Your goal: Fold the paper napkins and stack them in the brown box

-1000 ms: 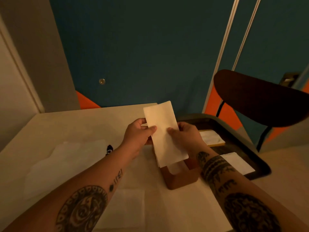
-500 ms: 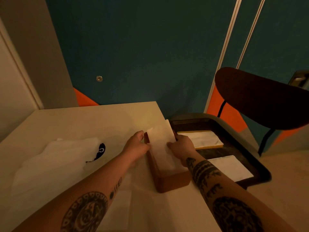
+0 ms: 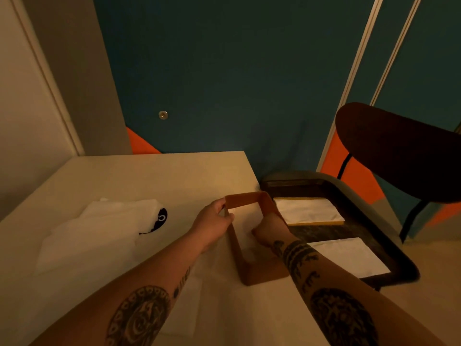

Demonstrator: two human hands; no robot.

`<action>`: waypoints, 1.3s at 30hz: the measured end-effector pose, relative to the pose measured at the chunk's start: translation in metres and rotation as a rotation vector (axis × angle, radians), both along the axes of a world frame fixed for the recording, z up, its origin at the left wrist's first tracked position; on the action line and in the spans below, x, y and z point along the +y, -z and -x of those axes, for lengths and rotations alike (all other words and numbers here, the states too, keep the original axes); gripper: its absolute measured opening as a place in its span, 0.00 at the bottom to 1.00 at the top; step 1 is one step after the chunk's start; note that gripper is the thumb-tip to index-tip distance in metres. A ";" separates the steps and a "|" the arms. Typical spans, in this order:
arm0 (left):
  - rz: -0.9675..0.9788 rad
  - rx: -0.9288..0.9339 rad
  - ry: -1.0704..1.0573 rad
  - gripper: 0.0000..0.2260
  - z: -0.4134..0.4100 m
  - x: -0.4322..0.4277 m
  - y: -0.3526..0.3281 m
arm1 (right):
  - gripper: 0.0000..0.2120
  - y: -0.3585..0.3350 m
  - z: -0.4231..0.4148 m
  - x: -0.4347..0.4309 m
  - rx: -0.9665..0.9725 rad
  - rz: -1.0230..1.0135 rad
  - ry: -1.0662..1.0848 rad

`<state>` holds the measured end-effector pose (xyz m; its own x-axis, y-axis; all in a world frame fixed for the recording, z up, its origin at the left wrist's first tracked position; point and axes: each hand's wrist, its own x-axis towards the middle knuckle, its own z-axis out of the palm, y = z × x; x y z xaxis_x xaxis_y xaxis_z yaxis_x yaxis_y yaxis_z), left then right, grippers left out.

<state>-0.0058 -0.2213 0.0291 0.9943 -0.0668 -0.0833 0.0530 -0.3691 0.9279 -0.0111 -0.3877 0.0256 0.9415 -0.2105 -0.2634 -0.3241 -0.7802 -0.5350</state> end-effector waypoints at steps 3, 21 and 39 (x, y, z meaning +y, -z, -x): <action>-0.021 0.010 -0.026 0.25 -0.001 0.013 0.002 | 0.18 -0.015 -0.001 0.004 -0.095 0.071 -0.110; -0.408 0.091 -0.226 0.07 0.065 0.212 0.025 | 0.21 -0.004 0.057 0.188 -0.059 0.136 -0.638; -0.382 0.058 -0.090 0.09 0.094 0.268 0.057 | 0.08 0.037 0.085 0.209 -0.002 0.269 -0.369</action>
